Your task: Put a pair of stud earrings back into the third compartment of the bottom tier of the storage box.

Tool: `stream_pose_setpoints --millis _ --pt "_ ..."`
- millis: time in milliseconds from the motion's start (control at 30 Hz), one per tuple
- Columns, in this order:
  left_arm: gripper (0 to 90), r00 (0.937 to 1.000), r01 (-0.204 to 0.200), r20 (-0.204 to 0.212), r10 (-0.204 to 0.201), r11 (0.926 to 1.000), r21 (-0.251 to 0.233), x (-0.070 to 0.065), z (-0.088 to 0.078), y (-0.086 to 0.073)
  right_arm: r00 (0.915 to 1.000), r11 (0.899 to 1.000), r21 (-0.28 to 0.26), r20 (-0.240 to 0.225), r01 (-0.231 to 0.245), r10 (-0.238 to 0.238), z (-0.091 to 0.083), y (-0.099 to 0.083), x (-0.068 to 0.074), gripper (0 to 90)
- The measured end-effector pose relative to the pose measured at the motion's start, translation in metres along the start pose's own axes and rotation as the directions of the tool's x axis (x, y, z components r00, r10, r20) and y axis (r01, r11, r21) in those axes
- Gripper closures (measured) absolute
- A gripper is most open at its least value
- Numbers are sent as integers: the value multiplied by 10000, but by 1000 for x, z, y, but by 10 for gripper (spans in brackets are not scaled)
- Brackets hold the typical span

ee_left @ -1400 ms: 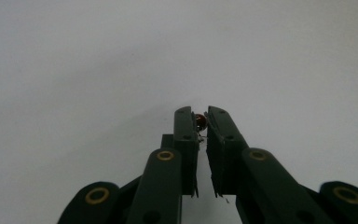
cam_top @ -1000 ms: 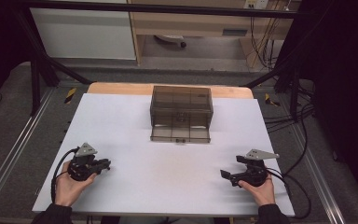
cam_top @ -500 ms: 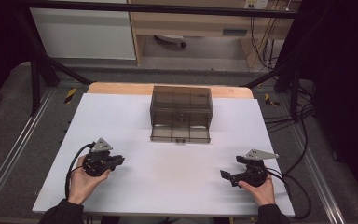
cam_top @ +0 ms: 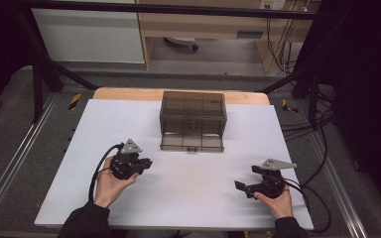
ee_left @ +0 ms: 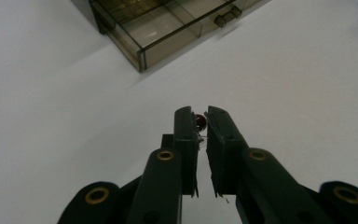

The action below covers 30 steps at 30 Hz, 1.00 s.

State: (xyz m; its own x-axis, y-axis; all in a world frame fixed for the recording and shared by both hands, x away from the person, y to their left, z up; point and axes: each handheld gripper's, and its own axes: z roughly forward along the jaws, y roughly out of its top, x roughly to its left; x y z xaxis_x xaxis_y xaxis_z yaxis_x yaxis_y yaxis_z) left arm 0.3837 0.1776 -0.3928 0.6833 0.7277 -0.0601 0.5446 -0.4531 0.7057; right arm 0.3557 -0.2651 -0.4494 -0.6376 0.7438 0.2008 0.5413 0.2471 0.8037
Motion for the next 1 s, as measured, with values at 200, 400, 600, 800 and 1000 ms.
stream_pose_setpoints --millis 200,400,600,800,1000 --pt "822 9993 -331 161 334 9993 -201 -11 11 18 10000 10000 8 17 5 -5 0 0 0 11" --pt "822 9980 -548 290 553 9983 -203 -22 25 34 10000 10000 23 40 22 -22 0 0 0 11" --pt "822 9965 -725 398 733 9972 -203 -32 37 46 10000 10000 21 61 55 -55 0 0 0 11" --pt "822 9957 -818 423 825 9965 -163 -39 49 58 10000 10000 23 66 40 -40 0 0 0 11" --pt "822 9951 -879 445 886 9960 -176 -44 62 70 9999 10000 34 96 60 -60 0 0 0 11"
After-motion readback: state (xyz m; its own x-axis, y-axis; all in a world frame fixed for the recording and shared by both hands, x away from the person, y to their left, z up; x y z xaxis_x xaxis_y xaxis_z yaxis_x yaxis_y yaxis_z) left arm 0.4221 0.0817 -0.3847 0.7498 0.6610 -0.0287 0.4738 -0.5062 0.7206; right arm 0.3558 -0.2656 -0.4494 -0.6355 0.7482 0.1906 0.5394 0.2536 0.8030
